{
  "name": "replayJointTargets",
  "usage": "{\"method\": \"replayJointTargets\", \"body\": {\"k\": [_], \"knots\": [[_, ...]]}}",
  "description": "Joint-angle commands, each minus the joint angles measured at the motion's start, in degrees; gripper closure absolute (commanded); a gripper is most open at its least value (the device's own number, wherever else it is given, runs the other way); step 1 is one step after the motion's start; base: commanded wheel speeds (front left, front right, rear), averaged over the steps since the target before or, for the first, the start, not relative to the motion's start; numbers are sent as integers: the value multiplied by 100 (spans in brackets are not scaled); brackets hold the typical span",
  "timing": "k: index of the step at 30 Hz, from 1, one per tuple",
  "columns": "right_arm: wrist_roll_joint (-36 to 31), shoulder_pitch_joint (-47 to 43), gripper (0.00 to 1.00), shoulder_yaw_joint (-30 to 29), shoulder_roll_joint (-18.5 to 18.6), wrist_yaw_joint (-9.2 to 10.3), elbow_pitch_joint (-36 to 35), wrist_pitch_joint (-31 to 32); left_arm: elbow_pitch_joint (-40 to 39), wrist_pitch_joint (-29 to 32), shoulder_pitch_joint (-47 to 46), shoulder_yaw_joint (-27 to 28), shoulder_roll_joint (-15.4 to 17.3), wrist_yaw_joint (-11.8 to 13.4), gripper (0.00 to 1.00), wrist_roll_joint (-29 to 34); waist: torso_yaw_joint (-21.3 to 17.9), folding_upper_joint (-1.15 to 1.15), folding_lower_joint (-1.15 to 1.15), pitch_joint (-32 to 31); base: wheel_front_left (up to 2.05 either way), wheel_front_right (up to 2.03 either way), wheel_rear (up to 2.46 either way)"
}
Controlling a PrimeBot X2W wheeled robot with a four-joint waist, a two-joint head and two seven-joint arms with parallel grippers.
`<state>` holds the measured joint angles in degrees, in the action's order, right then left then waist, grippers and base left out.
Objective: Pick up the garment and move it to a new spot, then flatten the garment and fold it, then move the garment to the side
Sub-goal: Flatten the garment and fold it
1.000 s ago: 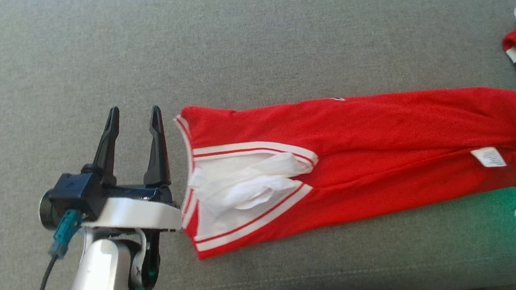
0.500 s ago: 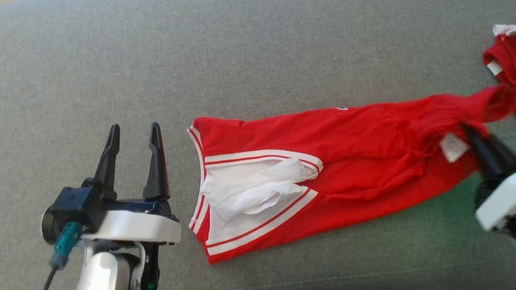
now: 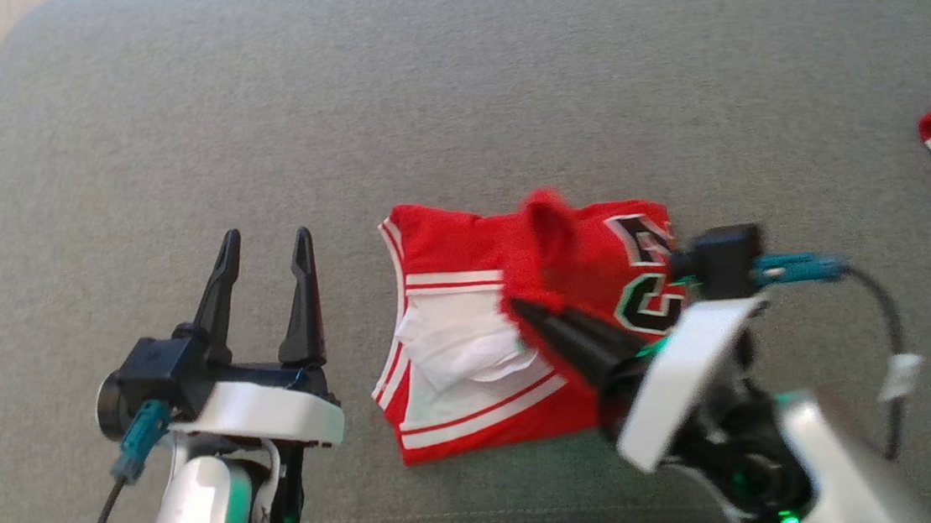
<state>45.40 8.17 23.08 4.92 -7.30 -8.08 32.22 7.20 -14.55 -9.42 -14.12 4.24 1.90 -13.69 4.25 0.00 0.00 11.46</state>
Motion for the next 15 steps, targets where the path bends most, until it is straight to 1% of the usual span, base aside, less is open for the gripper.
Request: {"method": "replayJointTargets", "body": {"k": [1, 2, 3, 9, 10, 11, 12, 15], "knots": [[45, 238, 100, 184, -98, -19, -138, -108, -173, -45, -139, 171, 20, -42, 0, 26, 76, 0, 0, 45, 0, 0, 0], [138, 423, 100, 502, -131, -19, 210, -334, -166, -45, -170, 131, 0, -50, 0, 15, 174, 0, 0, 103, 0, 0, 0], [251, 503, 100, 632, -147, -19, 380, -450, -163, -45, -183, 115, -9, -51, 0, 11, 214, 0, 0, 130, 0, 0, 0], [422, 1036, 100, 1215, -170, -19, 1295, -1033, -176, -45, -228, 71, -46, -31, 0, 18, 336, 0, 0, 303, 0, 0, 0], [460, 1097, 86, 1270, -168, -19, 1406, -1113, -178, -45, -228, 73, -50, -25, 0, 21, 335, 0, 0, 320, 0, 0, 0], [502, 1153, 54, 1325, -154, -19, 1490, -1186, -179, -45, -227, 79, -53, -22, 0, 23, 329, 0, 0, 333, 0, 0, 0], [544, 1205, 0, 1380, -129, -19, 1550, -1251, -183, -45, -225, 90, -55, -19, 0, 23, 313, 0, 0, 346, 0, 0, 0], [711, 1336, 0, 1516, -5, -19, 1531, -1470, -178, -45, -229, 129, -61, -23, 0, 25, 255, 0, 0, 372, 0, 0, 0]]}}
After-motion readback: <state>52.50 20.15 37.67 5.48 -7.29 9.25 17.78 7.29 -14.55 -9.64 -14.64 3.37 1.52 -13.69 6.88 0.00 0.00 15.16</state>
